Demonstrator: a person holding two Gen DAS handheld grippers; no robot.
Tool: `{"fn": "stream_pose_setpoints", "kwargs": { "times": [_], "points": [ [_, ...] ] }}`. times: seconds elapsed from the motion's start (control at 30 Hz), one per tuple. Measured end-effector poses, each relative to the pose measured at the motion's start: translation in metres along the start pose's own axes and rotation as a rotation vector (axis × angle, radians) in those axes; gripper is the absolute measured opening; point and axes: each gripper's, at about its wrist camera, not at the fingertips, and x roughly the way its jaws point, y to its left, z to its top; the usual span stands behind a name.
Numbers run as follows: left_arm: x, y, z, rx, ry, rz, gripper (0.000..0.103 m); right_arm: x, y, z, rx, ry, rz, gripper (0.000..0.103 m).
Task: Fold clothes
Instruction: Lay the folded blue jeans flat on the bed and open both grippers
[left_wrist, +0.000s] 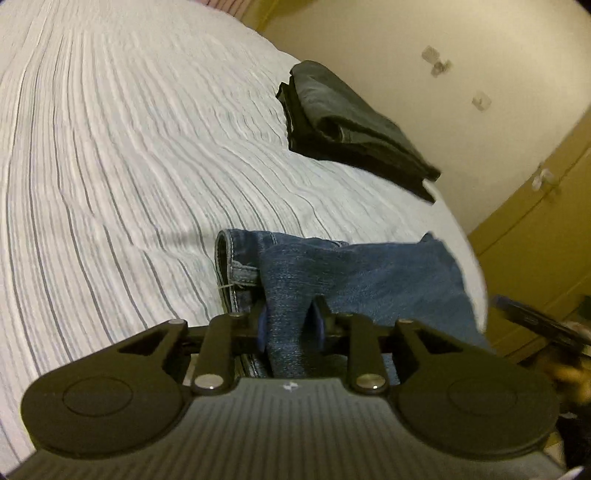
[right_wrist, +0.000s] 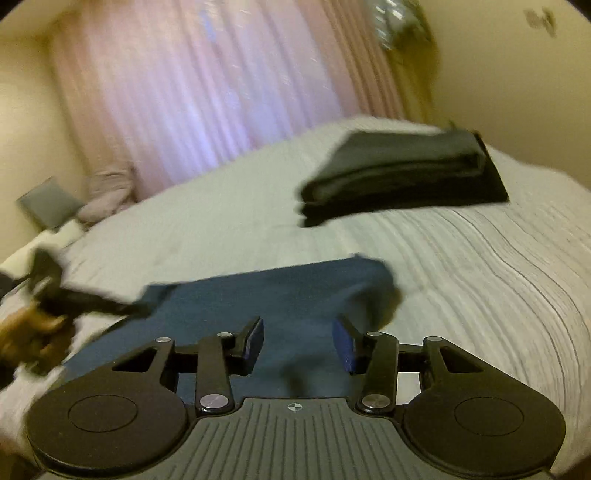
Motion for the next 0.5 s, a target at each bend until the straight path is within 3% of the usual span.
{"fn": "stream_pose_setpoints", "kwargs": {
  "times": [0.03, 0.07, 0.1, 0.17, 0.33, 0.43, 0.5],
  "points": [
    [0.0, -0.005, 0.001, 0.021, 0.003, 0.024, 0.024, -0.013, 0.01, -0.011, -0.025, -0.014, 0.009, 0.055],
    [0.001, -0.01, 0.002, 0.041, 0.005, 0.046, 0.025, -0.026, 0.02, -0.022, -0.051, -0.028, 0.018, 0.075],
    [0.002, -0.014, 0.001, 0.057, 0.006, 0.066, 0.025, -0.039, 0.029, -0.033, -0.076, -0.042, 0.027, 0.083],
    [0.005, -0.019, 0.001, 0.082, 0.007, 0.096, 0.027, -0.057, 0.047, -0.057, -0.137, -0.068, 0.006, 0.085],
    [0.009, -0.025, 0.002, 0.106, 0.008, 0.13, 0.028, -0.052, 0.052, -0.095, -0.192, 0.018, -0.106, 0.084],
    [0.003, -0.028, 0.0, 0.107, -0.001, 0.143, 0.031, -0.049, 0.026, -0.091, -0.039, 0.008, -0.109, 0.084],
    [-0.005, -0.032, -0.002, 0.119, -0.013, 0.154, 0.031, -0.045, 0.029, -0.088, -0.046, 0.044, -0.122, 0.084]
  ]
}}
